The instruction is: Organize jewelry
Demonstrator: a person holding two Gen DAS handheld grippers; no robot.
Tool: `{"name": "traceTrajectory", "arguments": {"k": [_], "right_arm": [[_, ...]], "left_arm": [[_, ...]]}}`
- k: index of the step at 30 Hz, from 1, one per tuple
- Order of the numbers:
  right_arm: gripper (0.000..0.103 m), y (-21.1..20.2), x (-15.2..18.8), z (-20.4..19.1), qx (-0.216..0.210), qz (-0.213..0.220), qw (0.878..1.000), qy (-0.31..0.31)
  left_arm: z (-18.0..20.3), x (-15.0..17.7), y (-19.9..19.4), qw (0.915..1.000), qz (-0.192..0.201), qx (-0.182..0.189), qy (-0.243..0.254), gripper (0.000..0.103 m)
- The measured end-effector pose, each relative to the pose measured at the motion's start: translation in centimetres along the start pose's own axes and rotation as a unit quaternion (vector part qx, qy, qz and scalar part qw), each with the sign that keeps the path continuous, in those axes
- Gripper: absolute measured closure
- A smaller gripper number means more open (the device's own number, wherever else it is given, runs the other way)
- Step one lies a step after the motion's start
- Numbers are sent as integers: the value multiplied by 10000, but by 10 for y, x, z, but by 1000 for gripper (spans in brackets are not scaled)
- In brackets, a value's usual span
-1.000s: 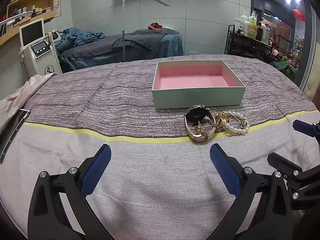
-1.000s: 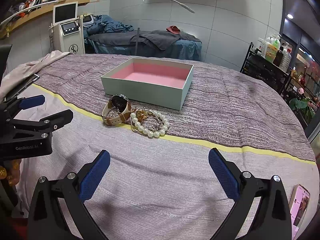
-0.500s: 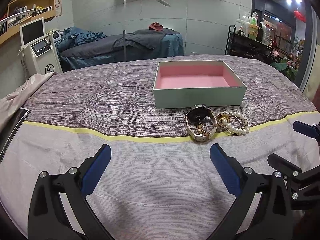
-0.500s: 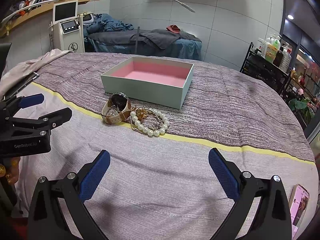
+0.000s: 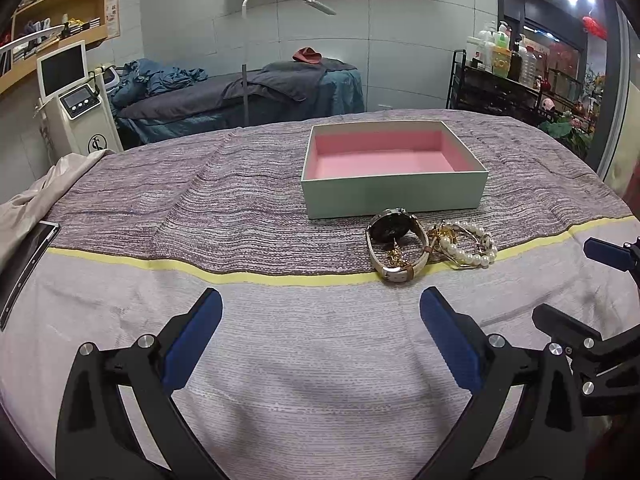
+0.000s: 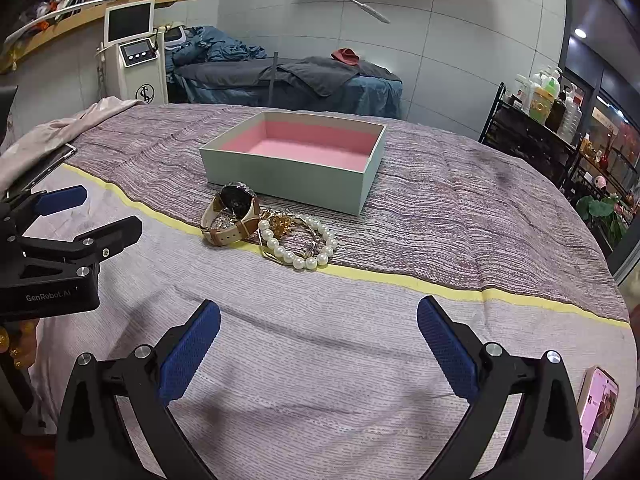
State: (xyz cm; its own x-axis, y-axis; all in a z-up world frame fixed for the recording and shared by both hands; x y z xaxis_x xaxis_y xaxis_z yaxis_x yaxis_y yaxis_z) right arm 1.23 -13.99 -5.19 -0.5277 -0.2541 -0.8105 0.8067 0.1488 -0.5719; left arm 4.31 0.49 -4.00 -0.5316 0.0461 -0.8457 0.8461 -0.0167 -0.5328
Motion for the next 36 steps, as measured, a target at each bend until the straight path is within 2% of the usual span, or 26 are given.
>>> {"name": "traceTrajectory", "arguments": {"k": [18,32,36], "right_arm": [[6,-2,0,4,-7,31,10000,41],[6,0,1,4,17,-37,10000,20],[6,5,2,6,-12,-142,9999,-58]], "left_arm": [[-2,-2,-4,9999,115,-12,-53,5],[-1,0,-3,10000,78,3,-34,5],[-1,0,3,10000,-40,81,-12,5]]}}
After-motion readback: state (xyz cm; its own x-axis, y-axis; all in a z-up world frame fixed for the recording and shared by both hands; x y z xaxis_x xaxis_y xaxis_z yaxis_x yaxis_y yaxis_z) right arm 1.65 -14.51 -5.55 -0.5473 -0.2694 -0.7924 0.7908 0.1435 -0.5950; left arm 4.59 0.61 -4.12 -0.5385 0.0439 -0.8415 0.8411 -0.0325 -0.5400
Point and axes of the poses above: each gripper's, at about its wrist camera, not at the fingertips, and y roughly the way its jaws point, z to its right, x to its underside, the point moved 7 cm from there along y, roughly the way its jaws point, and after that the axes turned 8 degrees about z, right-handed, at the moved point
